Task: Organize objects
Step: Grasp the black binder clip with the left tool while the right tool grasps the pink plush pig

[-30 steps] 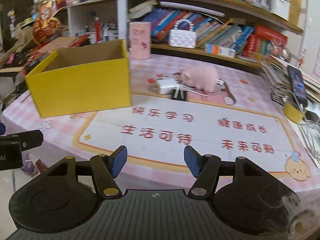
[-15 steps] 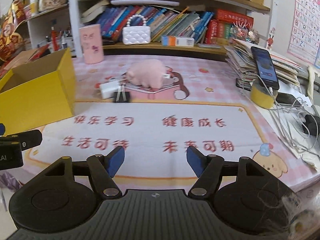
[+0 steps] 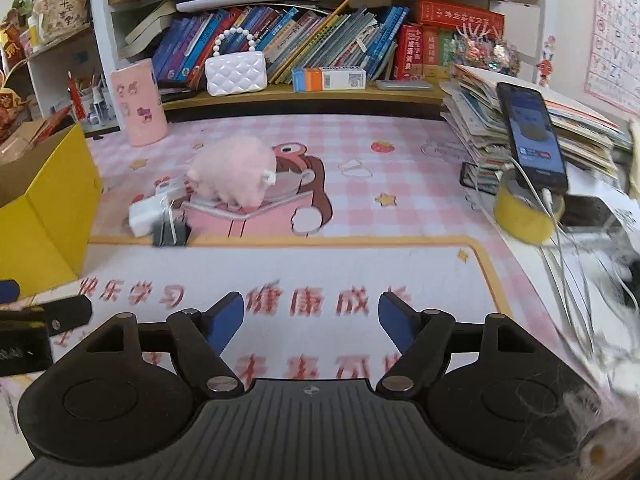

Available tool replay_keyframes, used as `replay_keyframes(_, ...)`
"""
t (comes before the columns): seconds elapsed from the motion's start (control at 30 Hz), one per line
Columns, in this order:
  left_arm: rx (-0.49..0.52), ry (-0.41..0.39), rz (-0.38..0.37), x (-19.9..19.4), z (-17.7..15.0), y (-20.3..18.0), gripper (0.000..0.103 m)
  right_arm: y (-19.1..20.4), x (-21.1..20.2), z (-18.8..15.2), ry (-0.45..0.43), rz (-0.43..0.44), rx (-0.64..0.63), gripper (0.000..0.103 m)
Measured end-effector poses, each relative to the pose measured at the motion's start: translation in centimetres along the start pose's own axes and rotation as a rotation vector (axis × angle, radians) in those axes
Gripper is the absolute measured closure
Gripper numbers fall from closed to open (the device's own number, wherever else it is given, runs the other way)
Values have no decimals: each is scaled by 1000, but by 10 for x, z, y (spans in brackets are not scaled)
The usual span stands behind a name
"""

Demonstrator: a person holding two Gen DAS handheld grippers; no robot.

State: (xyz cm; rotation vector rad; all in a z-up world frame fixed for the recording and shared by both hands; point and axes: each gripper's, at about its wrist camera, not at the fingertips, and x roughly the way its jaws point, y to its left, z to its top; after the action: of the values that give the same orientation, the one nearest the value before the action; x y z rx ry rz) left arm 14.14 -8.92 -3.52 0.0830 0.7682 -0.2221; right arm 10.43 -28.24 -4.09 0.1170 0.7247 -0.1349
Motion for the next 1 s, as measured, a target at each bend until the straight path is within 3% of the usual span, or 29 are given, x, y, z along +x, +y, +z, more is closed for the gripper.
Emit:
replay_keyframes(0.43, -14, 25, 94, 89, 45, -38, 24, -19, 77, 80, -30, 173, -102, 21)
replay_keyframes(0.67, -49, 59, 128, 123, 51, -42, 26, -11, 105, 101, -16, 254, -165, 17)
replay_keyframes(0.83, -79, 77, 111, 135, 51, -41, 63, 2, 119, 107, -12, 295, -240, 14)
replay_keyframes(1.0, -125, 78, 91, 122, 53, -31, 65, 18, 131, 115, -17, 338, -306, 9)
